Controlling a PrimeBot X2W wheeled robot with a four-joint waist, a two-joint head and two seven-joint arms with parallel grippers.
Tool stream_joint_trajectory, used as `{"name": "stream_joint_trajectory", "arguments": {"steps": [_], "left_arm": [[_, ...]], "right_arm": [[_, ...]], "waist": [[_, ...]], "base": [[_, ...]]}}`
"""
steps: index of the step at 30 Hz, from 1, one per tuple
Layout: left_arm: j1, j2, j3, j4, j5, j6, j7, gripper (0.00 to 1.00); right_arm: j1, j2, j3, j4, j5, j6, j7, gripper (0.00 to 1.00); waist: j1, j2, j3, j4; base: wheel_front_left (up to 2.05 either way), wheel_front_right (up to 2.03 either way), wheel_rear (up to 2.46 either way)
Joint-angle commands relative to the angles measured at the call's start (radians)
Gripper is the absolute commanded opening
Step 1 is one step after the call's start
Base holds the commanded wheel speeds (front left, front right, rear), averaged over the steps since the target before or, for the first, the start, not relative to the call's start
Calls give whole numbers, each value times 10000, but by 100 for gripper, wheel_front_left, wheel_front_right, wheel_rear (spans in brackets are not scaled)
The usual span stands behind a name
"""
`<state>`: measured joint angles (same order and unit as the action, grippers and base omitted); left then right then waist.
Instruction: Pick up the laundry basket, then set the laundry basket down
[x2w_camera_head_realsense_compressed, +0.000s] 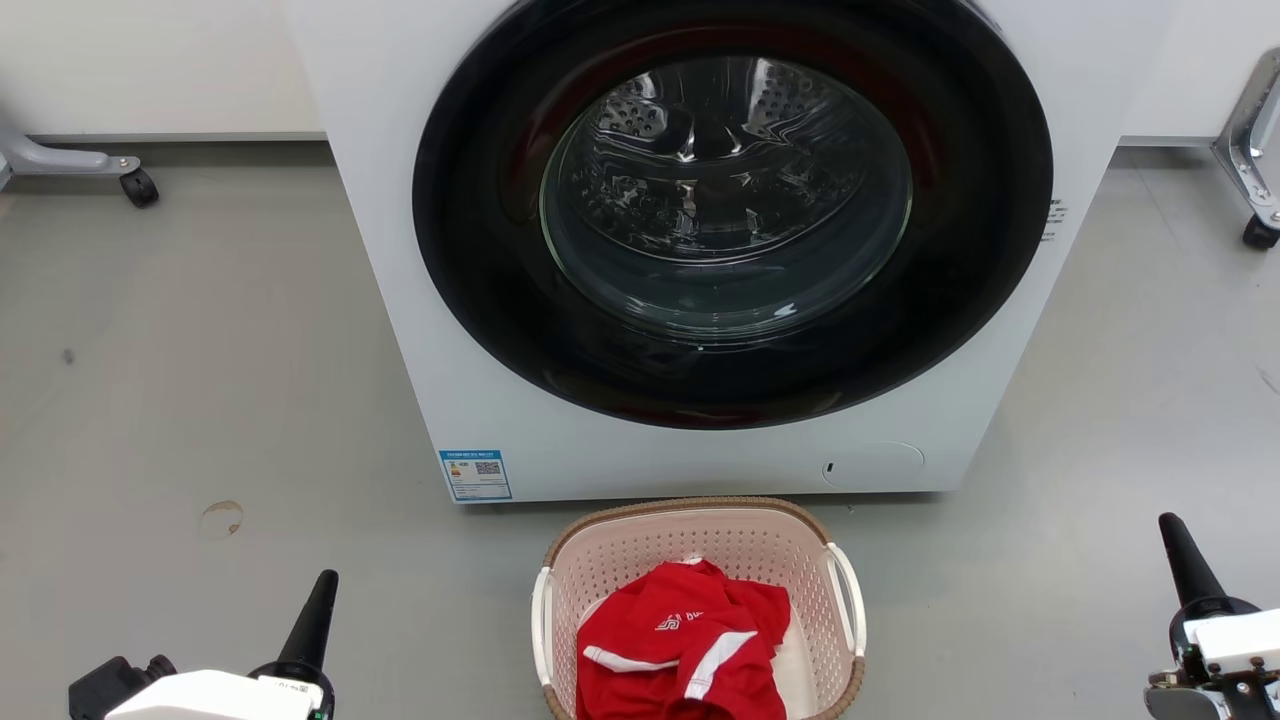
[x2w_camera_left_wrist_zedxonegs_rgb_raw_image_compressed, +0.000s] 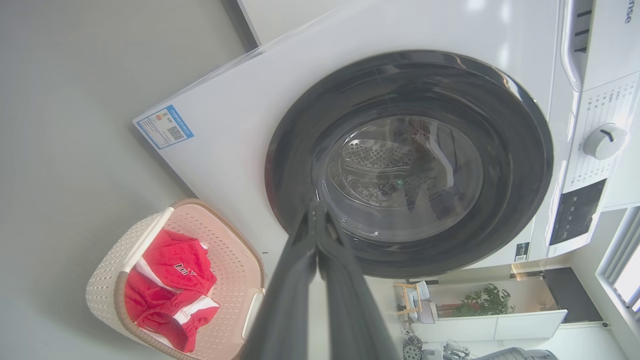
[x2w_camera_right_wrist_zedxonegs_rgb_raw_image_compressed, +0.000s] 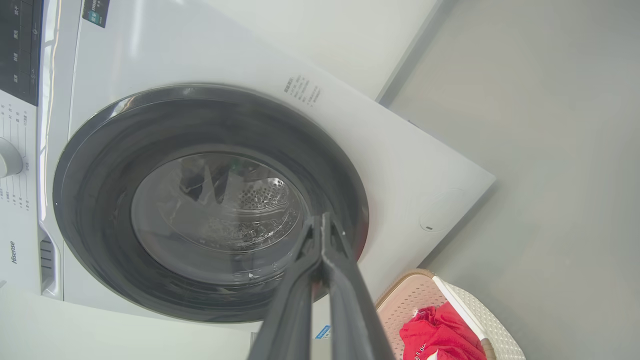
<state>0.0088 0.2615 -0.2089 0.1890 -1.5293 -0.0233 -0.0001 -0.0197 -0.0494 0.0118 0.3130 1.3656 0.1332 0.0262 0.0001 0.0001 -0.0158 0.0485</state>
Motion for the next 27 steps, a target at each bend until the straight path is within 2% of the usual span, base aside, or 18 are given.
{"name": "stream_joint_trajectory", "arguments": {"steps": [1, 27], "left_arm": [[-634, 6, 504, -141, -161, -133, 46, 0], [-1042, -1365, 2222, 418, -1204, -935, 488, 0]], "right_arm": [[-532, -211, -27, -314, 231, -17, 94, 0], [-827, -65, -1045, -632, 2131, -24, 732, 0]], "waist": [[0, -1, 11, -25], [0, -1, 163, -417]], "base": [[0, 0, 0], [0, 0, 0]]}}
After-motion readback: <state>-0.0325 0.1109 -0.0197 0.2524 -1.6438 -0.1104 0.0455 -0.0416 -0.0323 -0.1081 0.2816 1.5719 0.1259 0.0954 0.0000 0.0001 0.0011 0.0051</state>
